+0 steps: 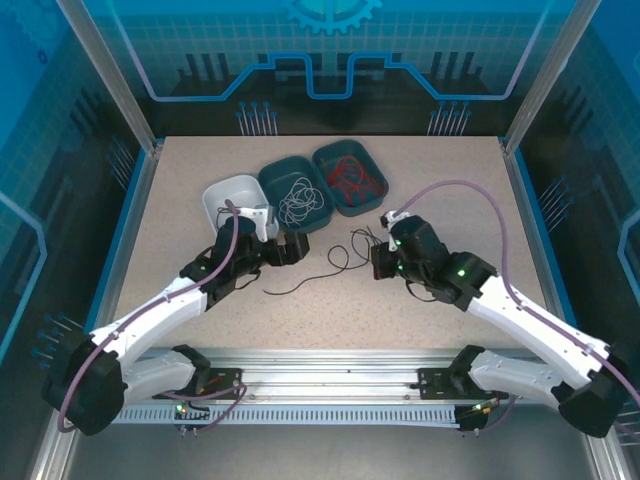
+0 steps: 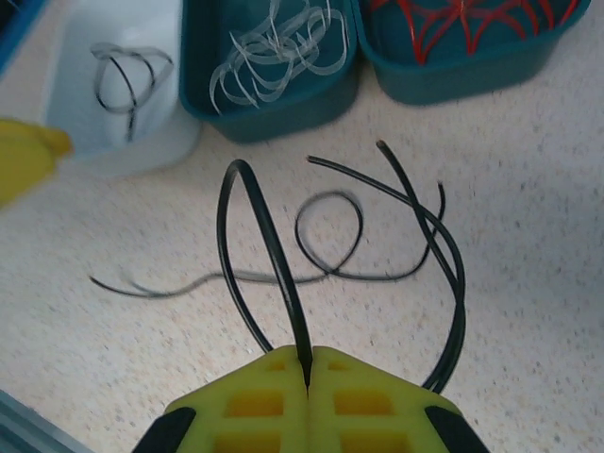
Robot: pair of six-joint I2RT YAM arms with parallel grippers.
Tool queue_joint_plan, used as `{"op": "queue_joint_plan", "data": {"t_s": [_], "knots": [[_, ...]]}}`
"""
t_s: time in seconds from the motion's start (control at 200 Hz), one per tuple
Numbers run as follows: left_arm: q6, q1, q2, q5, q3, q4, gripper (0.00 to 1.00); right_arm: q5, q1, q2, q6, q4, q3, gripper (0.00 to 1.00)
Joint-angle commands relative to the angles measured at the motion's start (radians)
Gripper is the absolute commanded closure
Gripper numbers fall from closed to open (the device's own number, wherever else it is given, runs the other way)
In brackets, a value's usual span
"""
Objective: Untangle the cables
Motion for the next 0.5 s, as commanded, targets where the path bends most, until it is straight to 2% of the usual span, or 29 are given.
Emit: {"op": "queue_joint_plan", "data": {"t_s": [0.0,0.16,0.255,0.37,0.495], "knots": [[0.035,-0.007,-0.020,0.207,-0.025,0.188,0.07,-0.049,-0.038,-0.063,0.001,0.088,-0.037,1.00],[0.065,-0.057,-0.014,0.316,-0.016,0.266,0.15,-0.147,-0.086,-0.099,0.041,0.189,-0.103,1.00],[0.100,-0.107,0.003,0.305,0.006,0.265,0.17,-0.180,-0.094,-0.097,0.054,0.223,-0.117,1.00],[0.107,-0.150,0.061,0.277,0.041,0.281,0.27,-0.216,-0.096,-0.081,0.061,0.245,-0.116,1.00],[0.111,-0.189,0.140,0.263,0.091,0.308,0.28,-0.254,-0.097,-0.065,0.072,0.274,-0.114,1.00]]}}
